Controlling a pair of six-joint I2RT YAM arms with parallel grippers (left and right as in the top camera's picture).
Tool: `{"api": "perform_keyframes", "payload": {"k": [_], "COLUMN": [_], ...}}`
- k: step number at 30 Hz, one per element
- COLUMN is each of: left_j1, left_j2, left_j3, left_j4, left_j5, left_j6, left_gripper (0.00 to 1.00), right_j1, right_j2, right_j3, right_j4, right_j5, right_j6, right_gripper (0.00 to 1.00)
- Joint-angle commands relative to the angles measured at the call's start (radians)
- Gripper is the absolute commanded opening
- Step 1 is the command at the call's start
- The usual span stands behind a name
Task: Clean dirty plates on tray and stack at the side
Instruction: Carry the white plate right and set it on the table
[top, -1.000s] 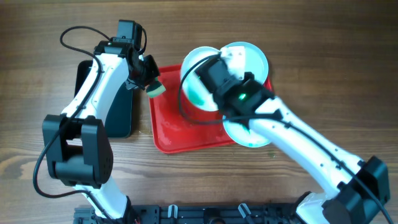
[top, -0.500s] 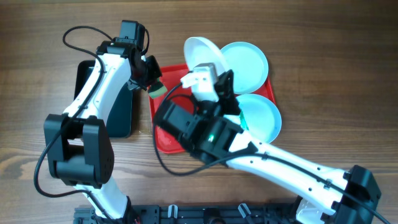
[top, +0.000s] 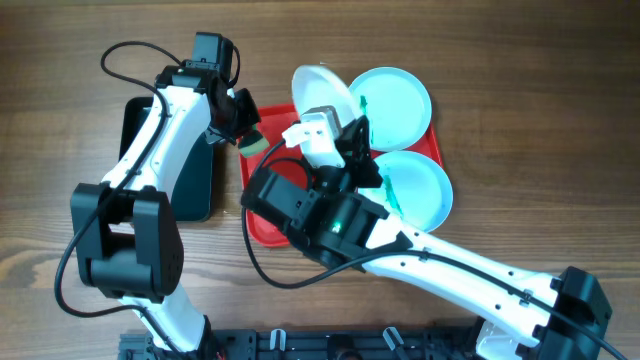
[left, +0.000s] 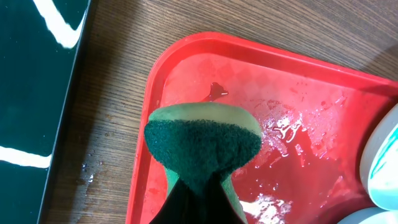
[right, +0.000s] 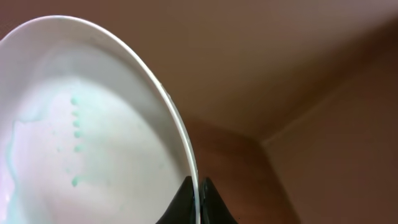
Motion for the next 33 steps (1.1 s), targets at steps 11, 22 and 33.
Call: {"api": "perform_keyframes", "payload": {"k": [11, 22, 33], "left_j1": [-0.005, -0.006, -0.016], "left_j2": [0.013, 0.013, 0.013], "left_j3": [-0.015, -0.020, -0.020], "left_j4": [-0.006, -0.011, -0.001], "left_j5": [-0.010, -0.010, -0.010], "left_j6": [-0.010, -0.010, -0.010], "left_gripper": [0.04, 0.04, 0.04], "right_j1": [-0.556, -1.136, -1.458], "right_j2": [-0.071, -0.076, 0.031], "right_j3": [0.008, 0.007, -0.174], "right_j4": [-0.072, -0.078, 0.115], "right_j5": [-1.166, -1.379, -1.376], "right_j6": [0.097, 0.072, 0.049], "right_gripper": [0.04, 0.04, 0.04]}}
